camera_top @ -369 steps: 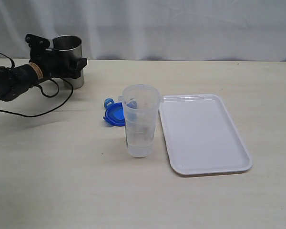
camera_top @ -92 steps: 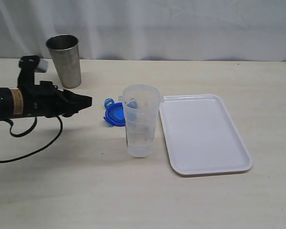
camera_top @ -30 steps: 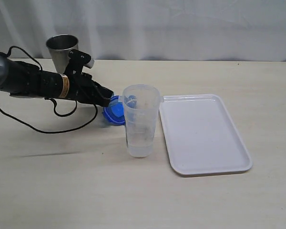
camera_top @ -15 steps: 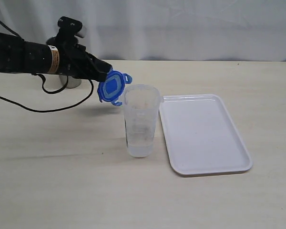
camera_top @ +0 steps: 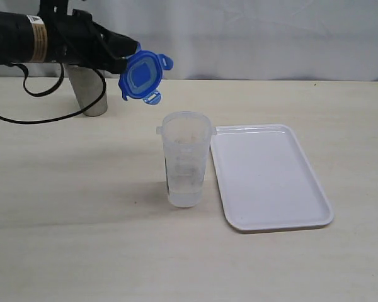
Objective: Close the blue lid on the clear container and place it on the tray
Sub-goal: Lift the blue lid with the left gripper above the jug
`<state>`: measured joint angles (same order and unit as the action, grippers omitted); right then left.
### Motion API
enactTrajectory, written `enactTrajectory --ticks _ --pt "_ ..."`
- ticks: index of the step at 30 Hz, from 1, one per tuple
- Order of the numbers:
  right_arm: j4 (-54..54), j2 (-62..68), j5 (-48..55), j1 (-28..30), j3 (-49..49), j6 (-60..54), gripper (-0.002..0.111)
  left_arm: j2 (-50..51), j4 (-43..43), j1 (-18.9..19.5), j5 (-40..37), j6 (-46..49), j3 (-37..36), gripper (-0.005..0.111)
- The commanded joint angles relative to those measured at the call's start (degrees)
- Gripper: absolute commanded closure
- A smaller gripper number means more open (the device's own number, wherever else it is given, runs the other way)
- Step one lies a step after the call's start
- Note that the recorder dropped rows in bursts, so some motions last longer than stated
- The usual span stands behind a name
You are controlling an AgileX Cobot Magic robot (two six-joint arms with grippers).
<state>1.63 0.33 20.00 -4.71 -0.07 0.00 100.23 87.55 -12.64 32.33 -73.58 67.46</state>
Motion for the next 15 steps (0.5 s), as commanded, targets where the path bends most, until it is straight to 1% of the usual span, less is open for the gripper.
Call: enactTrajectory --ticks 1,2,6,8,10,12,15 --pt "0.0 -0.3 -0.4 -0.1 0.1 0.0 0.104 -3.4 0.3 0.0 6.5 2.4 0.0 0.107" --pt "0.0 -0.3 -0.4 -0.1 0.1 0.0 0.104 -3.8 0.3 -0.1 7.5 3.3 0.0 0.107" --pt "0.0 -0.3 -0.4 -0.1 0.1 0.0 0.104 -4.0 0.3 -1.7 7.2 5.2 0.0 0.107" --pt "0.0 -0.3 -0.4 -0.1 0.1 0.0 0.104 -4.0 0.3 -3.4 7.2 6.4 0.0 0.107" --pt "0.0 -0.3 -0.4 -0.1 0.1 0.0 0.104 -4.0 0.4 -5.3 7.1 9.6 0.0 0.107" --pt "0.0 -0.3 -0.4 -0.1 0.1 0.0 0.104 -4.0 0.1 -7.5 5.3 12.5 0.0 0.107" --pt "0.0 -0.3 -0.4 -0.1 0.1 0.0 0.104 -4.0 0.1 -10.6 -1.0 15.0 0.0 0.107"
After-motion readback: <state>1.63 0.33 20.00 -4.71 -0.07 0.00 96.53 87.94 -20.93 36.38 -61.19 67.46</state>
